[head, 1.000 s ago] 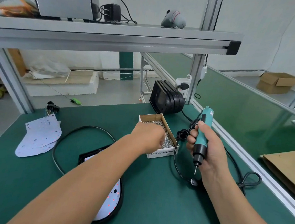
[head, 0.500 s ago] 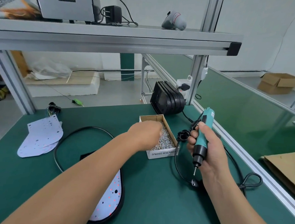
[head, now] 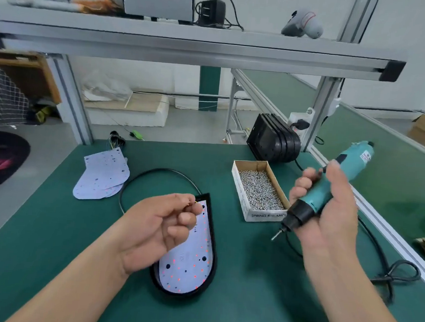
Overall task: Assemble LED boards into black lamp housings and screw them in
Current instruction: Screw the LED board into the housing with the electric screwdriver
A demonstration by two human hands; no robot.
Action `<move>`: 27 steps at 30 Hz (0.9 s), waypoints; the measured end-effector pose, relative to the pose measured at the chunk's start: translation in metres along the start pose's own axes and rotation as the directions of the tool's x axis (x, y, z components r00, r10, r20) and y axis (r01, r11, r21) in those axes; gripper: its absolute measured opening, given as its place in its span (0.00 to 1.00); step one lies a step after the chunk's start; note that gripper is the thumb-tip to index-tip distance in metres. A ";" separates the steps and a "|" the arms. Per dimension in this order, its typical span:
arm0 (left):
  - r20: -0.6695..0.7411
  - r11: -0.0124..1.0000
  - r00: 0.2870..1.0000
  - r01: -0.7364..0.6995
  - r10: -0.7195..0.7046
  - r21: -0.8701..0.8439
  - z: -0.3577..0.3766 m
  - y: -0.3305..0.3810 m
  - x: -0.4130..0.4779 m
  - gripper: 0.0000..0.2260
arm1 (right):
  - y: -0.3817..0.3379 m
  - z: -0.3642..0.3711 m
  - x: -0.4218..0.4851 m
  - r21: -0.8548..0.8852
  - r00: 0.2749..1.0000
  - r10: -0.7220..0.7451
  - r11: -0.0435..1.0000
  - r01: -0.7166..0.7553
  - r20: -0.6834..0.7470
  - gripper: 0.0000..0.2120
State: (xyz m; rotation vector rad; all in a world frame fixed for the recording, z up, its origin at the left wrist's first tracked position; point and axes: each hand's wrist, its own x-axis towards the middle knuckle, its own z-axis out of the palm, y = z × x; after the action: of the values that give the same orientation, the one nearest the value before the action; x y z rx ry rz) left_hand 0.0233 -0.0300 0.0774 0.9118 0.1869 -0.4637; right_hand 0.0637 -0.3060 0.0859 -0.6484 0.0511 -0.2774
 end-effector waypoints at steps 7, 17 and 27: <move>0.093 0.998 0.994 -0.054 0.050 0.039 -0.019 0.002 -0.017 0.05 | 0.034 0.073 -0.010 0.088 0.974 0.046 0.994 -0.067 0.223 0.11; 0.096 0.934 0.985 -0.166 0.143 0.315 -0.031 -0.005 -0.007 0.02 | 0.075 0.070 -0.009 0.098 0.977 0.091 0.989 -0.112 0.195 0.03; 0.037 0.905 0.991 -0.130 0.126 0.404 -0.031 -0.016 -0.004 0.06 | 0.079 0.061 -0.016 0.064 0.981 0.079 0.994 -0.091 0.178 0.07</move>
State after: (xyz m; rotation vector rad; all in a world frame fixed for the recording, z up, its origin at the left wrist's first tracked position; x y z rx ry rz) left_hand 0.0140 -0.0125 0.0485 1.3223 0.0178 -0.3899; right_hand 0.0752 -0.2058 0.0865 -0.5948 -0.0992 -0.1384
